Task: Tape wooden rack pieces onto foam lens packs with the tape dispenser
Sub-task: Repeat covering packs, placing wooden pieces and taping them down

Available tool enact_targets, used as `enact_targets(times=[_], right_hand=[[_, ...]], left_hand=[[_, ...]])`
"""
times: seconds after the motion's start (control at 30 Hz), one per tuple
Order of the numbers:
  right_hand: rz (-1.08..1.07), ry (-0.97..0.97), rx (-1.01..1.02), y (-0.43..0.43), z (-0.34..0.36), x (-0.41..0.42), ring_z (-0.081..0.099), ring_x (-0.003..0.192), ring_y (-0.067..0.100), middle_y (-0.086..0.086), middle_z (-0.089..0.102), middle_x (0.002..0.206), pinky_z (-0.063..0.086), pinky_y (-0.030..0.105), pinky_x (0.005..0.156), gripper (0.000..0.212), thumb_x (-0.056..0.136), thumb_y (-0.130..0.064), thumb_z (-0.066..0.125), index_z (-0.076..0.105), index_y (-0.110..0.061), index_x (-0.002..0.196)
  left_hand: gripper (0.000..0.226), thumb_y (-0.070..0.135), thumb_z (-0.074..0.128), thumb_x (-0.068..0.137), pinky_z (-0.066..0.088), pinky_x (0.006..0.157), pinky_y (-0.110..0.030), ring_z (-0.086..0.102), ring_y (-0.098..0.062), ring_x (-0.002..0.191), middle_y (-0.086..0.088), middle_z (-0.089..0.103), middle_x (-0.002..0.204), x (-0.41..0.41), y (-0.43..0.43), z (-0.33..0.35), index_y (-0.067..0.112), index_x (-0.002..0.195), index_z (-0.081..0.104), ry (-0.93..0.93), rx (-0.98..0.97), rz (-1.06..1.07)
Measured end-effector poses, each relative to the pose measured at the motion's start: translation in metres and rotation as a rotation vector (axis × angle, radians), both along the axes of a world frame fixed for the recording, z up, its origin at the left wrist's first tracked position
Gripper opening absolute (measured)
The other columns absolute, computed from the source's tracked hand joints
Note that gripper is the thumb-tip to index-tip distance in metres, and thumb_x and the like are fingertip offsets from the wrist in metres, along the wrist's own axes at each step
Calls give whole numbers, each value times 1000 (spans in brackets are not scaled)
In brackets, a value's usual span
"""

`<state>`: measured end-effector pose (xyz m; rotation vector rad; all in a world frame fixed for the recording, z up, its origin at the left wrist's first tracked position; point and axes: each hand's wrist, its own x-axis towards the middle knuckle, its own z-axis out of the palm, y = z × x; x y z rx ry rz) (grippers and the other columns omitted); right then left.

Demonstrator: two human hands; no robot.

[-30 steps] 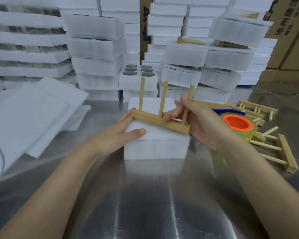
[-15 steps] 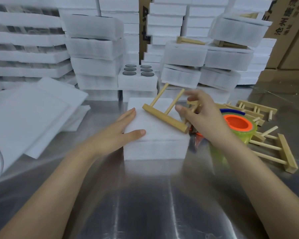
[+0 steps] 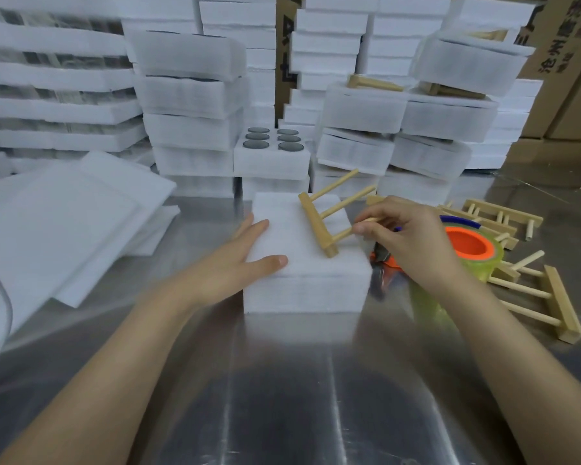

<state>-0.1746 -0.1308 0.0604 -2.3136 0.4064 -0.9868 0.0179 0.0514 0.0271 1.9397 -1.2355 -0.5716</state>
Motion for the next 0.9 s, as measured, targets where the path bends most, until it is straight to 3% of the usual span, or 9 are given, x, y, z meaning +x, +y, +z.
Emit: enact_targets(times=[0.1, 0.2, 0.3, 0.4, 0.47, 0.53, 0.7, 0.8, 0.9], right_hand=[[-12, 76, 25, -2, 3, -1, 59, 79, 7, -5, 70, 83, 46, 19, 72, 3, 82, -27, 73, 75, -27, 83], [24, 252, -2, -7, 4, -5, 60, 78, 4, -10, 68, 81, 47, 20, 70, 11, 88, -25, 68, 77, -22, 92], [-18, 156, -106, 4, -6, 5, 57, 79, 8, -13, 62, 77, 43, 23, 72, 13, 91, -20, 65, 77, -17, 92], [-135, 32, -182, 15, -13, 17, 50, 94, 16, -9, 55, 90, 39, 24, 83, 13, 88, -22, 68, 78, -16, 92], [-123, 44, -129, 15, -11, 19, 46, 99, 15, -12, 51, 91, 36, 21, 84, 11, 86, -24, 70, 79, -19, 91], [-38, 110, -37, 15, -9, 20, 49, 98, 18, -11, 56, 85, 38, 26, 80, 9, 87, -23, 70, 79, -22, 90], [72, 159, 12, 28, -14, 28, 51, 95, 16, 0, 63, 87, 39, 23, 84, 10, 87, -23, 70, 78, -25, 93], [65, 152, 9, 33, -17, 34, 51, 93, 16, -7, 59, 84, 39, 26, 83, 11, 88, -24, 69, 78, -25, 95], [59, 136, 32, 34, -19, 36, 49, 91, 12, -10, 57, 82, 35, 20, 79, 10, 87, -26, 70, 76, -30, 93]], left_hand=[[106, 74, 52, 62, 9, 108, -17, -1, 18, 131, 30, -10, 155, 0, 0, 0, 38, 152, 11, 0, 9, 1], [109, 74, 51, 63, 6, 108, -16, -3, 18, 132, 29, -10, 155, -1, 0, -1, 35, 153, 4, 8, 11, -6], [114, 75, 49, 61, 6, 108, -15, -1, 16, 133, 29, -9, 155, 0, 0, -2, 31, 153, -2, 5, 19, 12], [108, 71, 51, 70, 6, 108, -15, 0, 15, 134, 27, -9, 156, 0, 0, -3, 29, 154, -3, 0, 17, 17], [97, 62, 53, 82, 6, 107, -14, 1, 16, 132, 26, -8, 156, 0, -1, -4, 28, 154, -2, -7, 23, 14], [92, 57, 53, 87, 6, 108, -15, 1, 15, 131, 23, -8, 157, 1, -2, -4, 27, 154, -2, -20, 32, 15], [93, 58, 52, 87, 5, 109, -15, -2, 11, 139, 21, -9, 158, -1, -2, -2, 26, 154, -3, -56, 48, 21], [96, 61, 51, 85, 5, 114, -19, -3, 6, 143, 19, -11, 158, -1, -1, -1, 25, 154, -4, -60, 55, 22], [98, 63, 51, 83, 5, 118, -24, -4, 5, 144, 19, -11, 159, -1, -1, 0, 25, 154, -5, -54, 63, 26]])
